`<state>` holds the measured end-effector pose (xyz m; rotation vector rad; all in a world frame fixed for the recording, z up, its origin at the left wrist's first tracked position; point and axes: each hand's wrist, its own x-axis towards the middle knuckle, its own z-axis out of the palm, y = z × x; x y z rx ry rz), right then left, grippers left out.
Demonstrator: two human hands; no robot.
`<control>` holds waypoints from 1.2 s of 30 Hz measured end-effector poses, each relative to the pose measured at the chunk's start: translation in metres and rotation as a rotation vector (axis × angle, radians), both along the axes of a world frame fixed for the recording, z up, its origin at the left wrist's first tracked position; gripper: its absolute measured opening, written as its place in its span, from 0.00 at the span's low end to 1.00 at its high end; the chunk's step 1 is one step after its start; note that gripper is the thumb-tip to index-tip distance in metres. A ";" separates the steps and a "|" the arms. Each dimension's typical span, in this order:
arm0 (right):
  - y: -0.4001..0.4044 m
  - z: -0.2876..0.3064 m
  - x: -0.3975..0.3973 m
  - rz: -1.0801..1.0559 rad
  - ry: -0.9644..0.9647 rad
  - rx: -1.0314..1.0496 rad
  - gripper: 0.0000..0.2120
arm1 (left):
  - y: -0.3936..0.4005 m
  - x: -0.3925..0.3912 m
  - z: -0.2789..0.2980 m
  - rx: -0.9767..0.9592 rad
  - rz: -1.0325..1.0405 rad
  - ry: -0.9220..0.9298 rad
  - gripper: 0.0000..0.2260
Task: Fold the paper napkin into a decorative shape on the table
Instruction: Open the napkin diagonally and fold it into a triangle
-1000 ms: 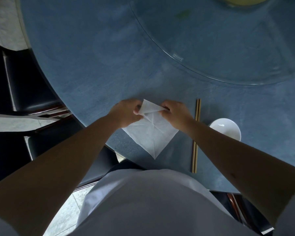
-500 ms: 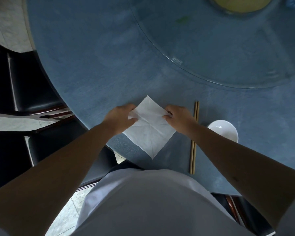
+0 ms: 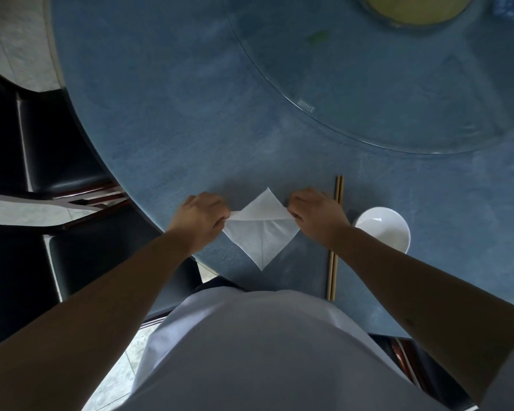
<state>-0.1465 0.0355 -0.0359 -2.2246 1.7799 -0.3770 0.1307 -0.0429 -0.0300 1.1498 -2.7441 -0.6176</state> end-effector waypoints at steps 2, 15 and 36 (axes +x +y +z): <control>0.006 -0.003 -0.001 0.064 0.040 -0.039 0.04 | 0.006 0.003 -0.002 -0.018 -0.027 -0.007 0.04; 0.022 -0.002 0.009 0.060 0.128 0.023 0.08 | 0.023 0.016 -0.002 -0.050 0.000 -0.037 0.08; 0.023 0.007 0.007 -0.284 0.053 0.186 0.06 | 0.046 0.012 0.000 -0.048 0.174 -0.094 0.18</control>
